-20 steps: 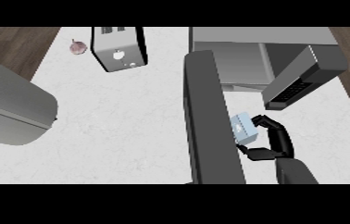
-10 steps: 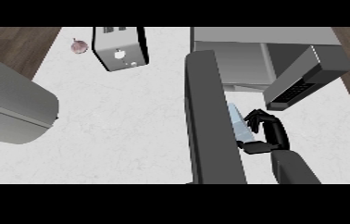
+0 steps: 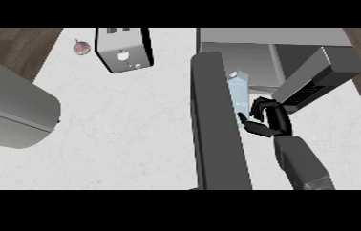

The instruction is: Pick up the milk, place it into the microwave and close the microwave

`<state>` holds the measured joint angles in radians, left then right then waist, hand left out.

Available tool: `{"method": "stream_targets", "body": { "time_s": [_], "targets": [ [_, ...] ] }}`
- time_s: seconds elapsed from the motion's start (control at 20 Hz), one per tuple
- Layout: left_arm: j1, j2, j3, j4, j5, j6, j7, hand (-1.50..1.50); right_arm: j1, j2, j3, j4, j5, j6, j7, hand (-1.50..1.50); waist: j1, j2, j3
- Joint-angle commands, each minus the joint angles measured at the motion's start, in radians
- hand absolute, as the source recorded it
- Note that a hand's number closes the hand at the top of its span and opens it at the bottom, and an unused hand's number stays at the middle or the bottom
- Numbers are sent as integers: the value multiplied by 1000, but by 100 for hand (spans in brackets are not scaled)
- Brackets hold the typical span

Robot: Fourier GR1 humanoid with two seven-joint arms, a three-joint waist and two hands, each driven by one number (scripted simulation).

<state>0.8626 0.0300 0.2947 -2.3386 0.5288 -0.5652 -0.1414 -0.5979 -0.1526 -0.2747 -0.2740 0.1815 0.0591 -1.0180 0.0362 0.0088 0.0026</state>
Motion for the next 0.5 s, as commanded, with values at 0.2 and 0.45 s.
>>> {"method": "stream_targets", "body": {
  "time_s": [0.2, 0.45],
  "targets": [
    [-83, 27, 22, -31, 67, 31, 34, -150, -187, -49, -22, 65, 5, -43, 89, 150, 8, 8, 0],
    [-8, 2, 4, -72, 69, -18, 20, -150, -257, -98, -32, 105, 10, -64, 147, 150, 37, 12, 1]
  ]
}}
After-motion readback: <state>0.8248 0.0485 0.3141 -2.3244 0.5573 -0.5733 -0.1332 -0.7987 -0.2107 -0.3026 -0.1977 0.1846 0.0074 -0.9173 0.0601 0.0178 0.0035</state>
